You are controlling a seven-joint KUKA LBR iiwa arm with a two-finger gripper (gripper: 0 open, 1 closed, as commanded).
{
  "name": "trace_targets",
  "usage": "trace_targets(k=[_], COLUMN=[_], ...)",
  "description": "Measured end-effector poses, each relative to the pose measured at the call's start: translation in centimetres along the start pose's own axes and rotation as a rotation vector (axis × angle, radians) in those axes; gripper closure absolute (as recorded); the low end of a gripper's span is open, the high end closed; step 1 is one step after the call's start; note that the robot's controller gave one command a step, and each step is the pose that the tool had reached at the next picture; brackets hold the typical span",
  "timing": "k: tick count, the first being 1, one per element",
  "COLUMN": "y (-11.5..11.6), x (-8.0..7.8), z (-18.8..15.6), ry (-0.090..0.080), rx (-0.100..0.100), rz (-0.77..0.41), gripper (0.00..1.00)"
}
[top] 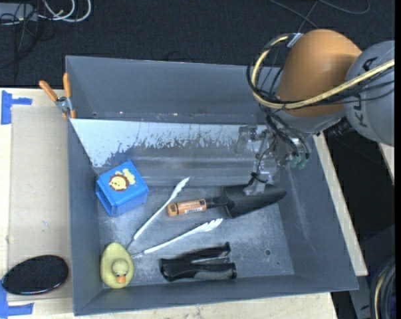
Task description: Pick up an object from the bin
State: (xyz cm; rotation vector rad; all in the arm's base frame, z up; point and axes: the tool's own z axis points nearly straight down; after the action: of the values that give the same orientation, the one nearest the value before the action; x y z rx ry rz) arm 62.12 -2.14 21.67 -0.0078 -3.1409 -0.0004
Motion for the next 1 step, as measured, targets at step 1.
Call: trace_targets(k=[1], y=[0.0], x=[0.01], z=[0.03], ry=[0.0], rx=[0.0], rz=[0.0], gripper=[0.0])
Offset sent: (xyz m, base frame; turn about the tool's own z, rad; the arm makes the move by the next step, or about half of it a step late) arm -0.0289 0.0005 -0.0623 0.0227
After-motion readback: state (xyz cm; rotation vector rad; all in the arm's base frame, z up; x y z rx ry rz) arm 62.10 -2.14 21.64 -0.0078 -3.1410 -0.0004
